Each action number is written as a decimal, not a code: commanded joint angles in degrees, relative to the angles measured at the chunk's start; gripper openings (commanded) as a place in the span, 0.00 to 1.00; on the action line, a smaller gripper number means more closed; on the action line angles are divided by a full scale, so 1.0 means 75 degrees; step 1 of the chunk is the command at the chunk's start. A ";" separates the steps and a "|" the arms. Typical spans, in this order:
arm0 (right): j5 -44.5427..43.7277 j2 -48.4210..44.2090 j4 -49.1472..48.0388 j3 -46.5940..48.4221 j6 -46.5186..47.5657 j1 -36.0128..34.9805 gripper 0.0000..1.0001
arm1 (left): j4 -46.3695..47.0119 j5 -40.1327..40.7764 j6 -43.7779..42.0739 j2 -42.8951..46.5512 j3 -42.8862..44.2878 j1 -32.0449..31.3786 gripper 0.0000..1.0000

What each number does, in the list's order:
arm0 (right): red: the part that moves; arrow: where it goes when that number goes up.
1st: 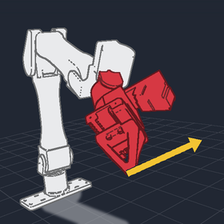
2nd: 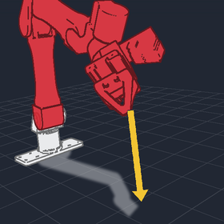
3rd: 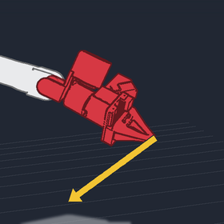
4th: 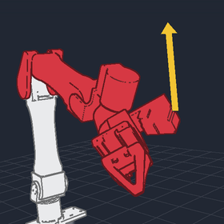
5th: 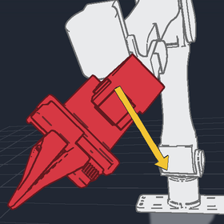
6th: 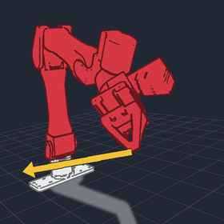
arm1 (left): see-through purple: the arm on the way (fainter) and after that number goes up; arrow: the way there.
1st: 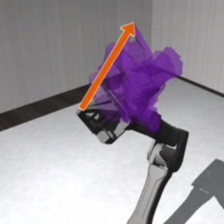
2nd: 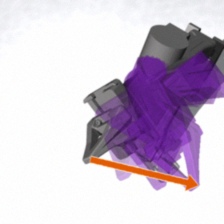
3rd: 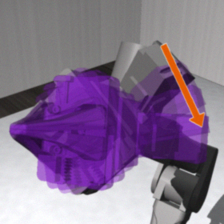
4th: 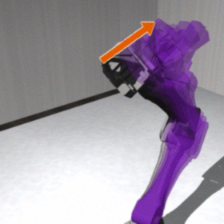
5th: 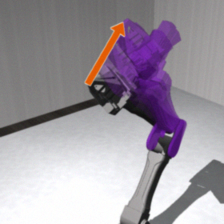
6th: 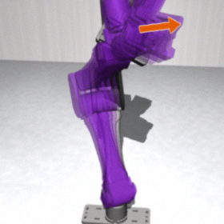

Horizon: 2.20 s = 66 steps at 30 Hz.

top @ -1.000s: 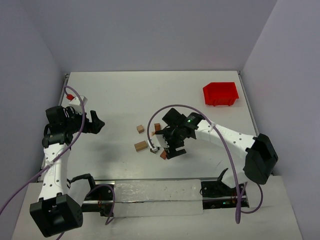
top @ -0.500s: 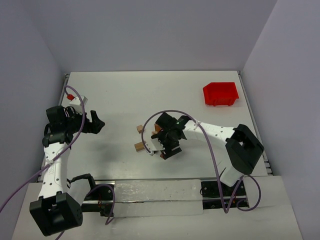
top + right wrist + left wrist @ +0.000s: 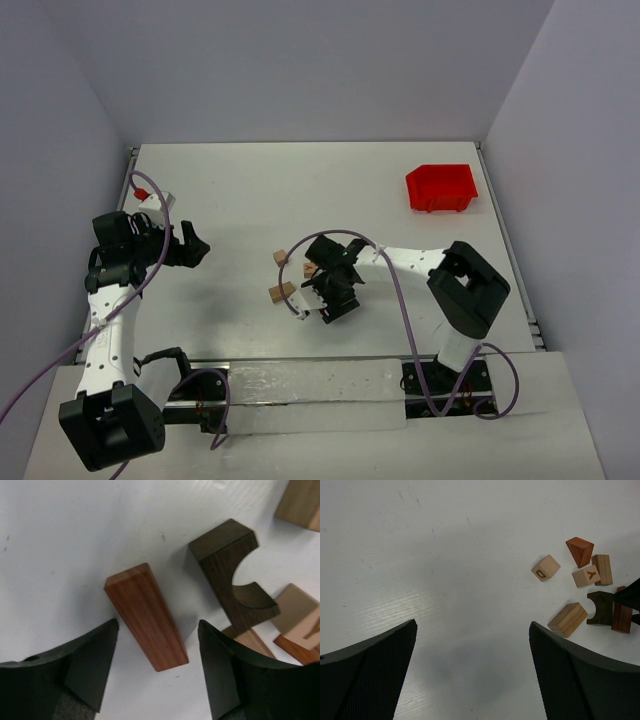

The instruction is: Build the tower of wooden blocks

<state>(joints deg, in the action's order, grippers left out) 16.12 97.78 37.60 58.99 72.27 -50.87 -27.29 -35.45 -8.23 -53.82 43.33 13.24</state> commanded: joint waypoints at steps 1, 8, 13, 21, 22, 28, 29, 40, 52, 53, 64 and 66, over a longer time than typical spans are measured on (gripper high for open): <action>-0.0051 0.0209 -0.0225 -0.0105 0.0185 -0.0063 0.67 | 0.0015 -0.0257 -0.0124 -0.0021 0.0281 0.0072 0.99; 0.0065 0.0282 0.0107 -0.0049 0.0221 -0.0137 0.22 | -0.0374 -0.0606 -0.0483 -0.0328 0.0707 0.0039 0.99; 0.0537 -0.0567 0.0795 0.0485 -0.0484 -0.0075 0.00 | -0.0052 -0.0398 -0.0378 -0.0316 0.0981 0.0028 0.99; 0.1199 -0.1125 0.1781 0.2921 -0.2620 0.1054 0.00 | 0.0426 -0.0588 0.0027 -0.0495 0.1068 -0.0013 0.99; 0.1150 -0.0922 0.1748 0.3531 -0.3110 0.1252 0.00 | 0.0531 -0.0506 0.0082 -0.0490 0.1041 -0.0035 0.99; -0.0129 0.0460 0.0839 0.4474 -0.4589 0.1601 0.00 | 0.0721 -0.0243 0.0169 -0.0388 0.0975 -0.0122 0.99; -0.0446 0.0682 0.0742 0.4568 -0.4610 0.1592 0.00 | 0.0686 -0.0240 0.0160 -0.0369 0.0984 -0.0115 0.99; -0.1741 0.2912 -0.0100 0.5369 -0.4606 0.1638 0.00 | 0.0635 -0.0302 0.0464 -0.0325 0.1023 -0.0136 0.99; -0.1704 0.3006 -0.0325 0.4222 -0.4197 0.1139 0.00 | 0.0638 -0.0094 0.0372 -0.0429 0.1344 -0.0136 0.99; -0.1647 0.3005 -0.0315 0.4149 -0.4221 0.1101 0.00 | 0.0616 -0.0079 0.0382 -0.0440 0.1460 -0.0136 0.99; -0.1038 0.2187 -0.0116 0.3048 -0.4850 0.0270 0.00 | 0.0521 -0.0137 0.0440 -0.0266 0.1571 -0.0136 0.99; -0.0901 0.2006 -0.0041 0.2811 -0.5115 0.0053 0.00 | 0.0513 -0.0149 0.0461 -0.0257 0.1547 -0.0136 0.99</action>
<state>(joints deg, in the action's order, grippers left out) 5.02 116.85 35.03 83.54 38.33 -46.78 -25.02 -36.25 -5.11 -57.12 53.87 12.43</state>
